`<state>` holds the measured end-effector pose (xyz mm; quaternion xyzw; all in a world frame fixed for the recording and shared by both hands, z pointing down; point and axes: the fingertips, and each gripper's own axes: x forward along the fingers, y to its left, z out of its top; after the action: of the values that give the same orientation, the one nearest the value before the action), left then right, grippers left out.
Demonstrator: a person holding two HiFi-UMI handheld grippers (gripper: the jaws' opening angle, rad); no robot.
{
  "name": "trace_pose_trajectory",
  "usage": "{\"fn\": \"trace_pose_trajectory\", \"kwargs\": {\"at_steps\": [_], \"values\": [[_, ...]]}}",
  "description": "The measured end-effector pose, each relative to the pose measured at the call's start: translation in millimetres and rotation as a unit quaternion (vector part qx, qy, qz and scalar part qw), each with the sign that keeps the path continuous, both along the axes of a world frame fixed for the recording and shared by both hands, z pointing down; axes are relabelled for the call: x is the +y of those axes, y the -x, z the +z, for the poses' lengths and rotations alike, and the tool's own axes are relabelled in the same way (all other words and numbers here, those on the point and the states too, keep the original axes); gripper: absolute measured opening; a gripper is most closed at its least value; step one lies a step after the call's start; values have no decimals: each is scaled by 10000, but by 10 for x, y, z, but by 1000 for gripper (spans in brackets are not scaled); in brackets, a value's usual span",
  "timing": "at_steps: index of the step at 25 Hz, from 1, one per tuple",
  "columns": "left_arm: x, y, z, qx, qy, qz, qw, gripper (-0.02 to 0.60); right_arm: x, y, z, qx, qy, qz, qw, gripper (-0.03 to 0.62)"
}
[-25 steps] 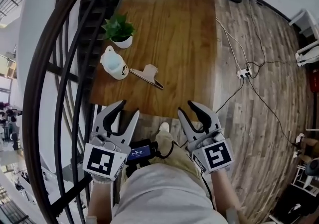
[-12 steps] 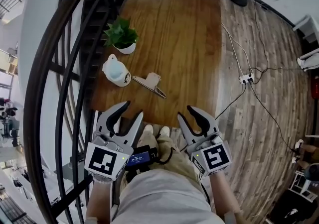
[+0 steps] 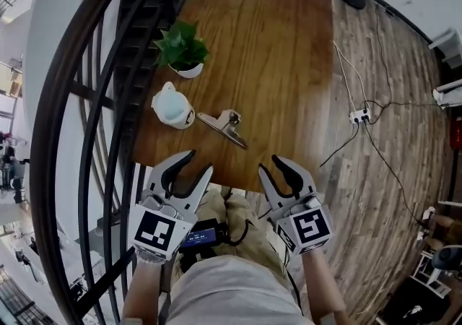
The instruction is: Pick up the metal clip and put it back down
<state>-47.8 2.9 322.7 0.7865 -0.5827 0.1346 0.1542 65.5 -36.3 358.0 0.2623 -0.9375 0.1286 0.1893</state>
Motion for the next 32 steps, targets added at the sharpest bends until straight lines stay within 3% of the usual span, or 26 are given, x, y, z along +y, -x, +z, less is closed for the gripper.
{"fn": "trace_pose_trajectory", "kwargs": {"at_steps": [13, 32], "values": [[-157, 144, 596, 112, 312, -42, 9994, 147, -199, 316, 598, 202, 442, -241, 9985, 143], [-305, 278, 1089, 285, 642, -174, 9974, 147, -468, 726, 1331, 578, 977, -456, 9925, 161]]}}
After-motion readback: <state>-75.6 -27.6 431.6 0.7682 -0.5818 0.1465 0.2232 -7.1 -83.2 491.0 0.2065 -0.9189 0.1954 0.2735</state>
